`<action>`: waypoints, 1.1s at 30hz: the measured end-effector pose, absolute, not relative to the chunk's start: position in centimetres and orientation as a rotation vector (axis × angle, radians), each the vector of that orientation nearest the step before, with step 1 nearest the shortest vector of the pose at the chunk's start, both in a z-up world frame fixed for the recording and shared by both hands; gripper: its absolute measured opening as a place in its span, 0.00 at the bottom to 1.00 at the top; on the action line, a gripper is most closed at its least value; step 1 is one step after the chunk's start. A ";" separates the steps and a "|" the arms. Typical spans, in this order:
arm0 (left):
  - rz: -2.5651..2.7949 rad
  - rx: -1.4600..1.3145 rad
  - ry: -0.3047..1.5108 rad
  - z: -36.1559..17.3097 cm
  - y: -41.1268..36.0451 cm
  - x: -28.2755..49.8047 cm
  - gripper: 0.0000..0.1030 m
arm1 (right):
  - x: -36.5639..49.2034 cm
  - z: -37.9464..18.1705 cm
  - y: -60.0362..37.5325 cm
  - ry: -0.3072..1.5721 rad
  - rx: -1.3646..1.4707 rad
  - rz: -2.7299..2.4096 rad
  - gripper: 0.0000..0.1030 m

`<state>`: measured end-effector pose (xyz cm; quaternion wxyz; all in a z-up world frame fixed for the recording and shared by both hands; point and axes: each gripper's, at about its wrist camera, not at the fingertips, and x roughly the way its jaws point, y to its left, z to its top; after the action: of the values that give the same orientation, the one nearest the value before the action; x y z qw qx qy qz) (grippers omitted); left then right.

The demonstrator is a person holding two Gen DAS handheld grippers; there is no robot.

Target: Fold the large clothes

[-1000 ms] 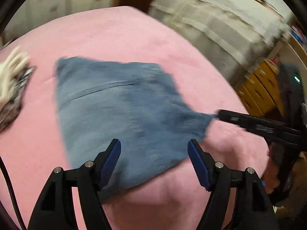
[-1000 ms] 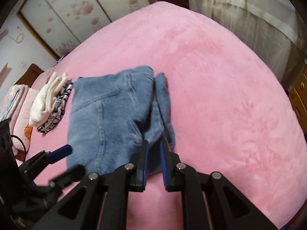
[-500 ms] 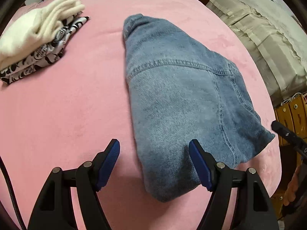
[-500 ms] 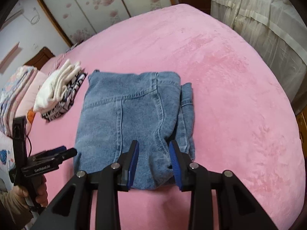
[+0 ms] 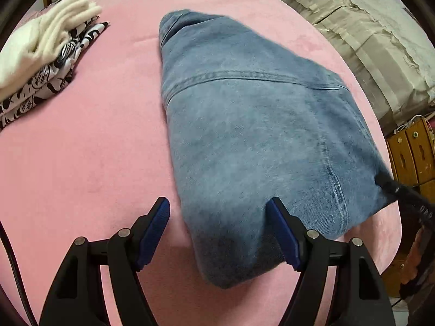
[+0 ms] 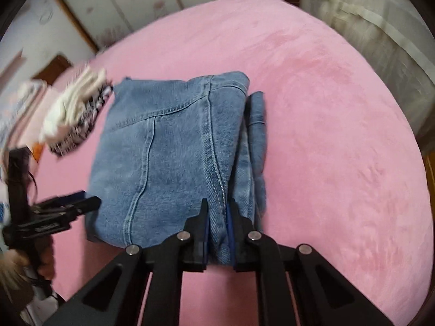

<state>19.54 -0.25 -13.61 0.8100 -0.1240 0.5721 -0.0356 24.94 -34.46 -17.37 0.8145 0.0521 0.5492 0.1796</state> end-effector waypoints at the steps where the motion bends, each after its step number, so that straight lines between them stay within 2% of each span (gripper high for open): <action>1: -0.080 -0.264 1.239 -14.1 -0.5 19.4 0.71 | 24.4 -19.1 -35.0 1.221 0.110 0.336 0.06; 4: -0.088 -0.278 1.261 -15.3 -0.7 19.0 0.71 | 23.9 -22.5 -35.9 1.291 0.149 0.276 0.09; 9: -0.087 -0.269 1.262 -14.8 -0.5 19.3 0.71 | 24.3 -20.2 -34.6 1.242 0.080 0.257 0.16; 11: -0.078 -0.246 1.257 -13.8 -0.3 19.6 0.71 | 24.6 -18.4 -34.4 1.200 0.090 0.255 0.22; 15: -0.076 -0.254 1.210 -11.7 0.5 20.7 0.71 | 26.7 -16.5 -33.9 1.139 0.107 0.271 0.50; 25: -0.026 -0.251 1.099 -10.3 2.2 29.7 0.71 | 37.3 -18.4 -29.9 1.115 0.047 0.257 0.51; 33: 0.061 -0.248 1.117 -12.6 3.5 37.2 0.71 | 41.5 -21.1 -27.8 1.134 -0.064 0.223 0.51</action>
<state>37.16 3.55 -12.63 0.8403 -0.1175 0.5285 0.0287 41.51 -27.77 -21.12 0.8372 -0.0303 0.5358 0.1056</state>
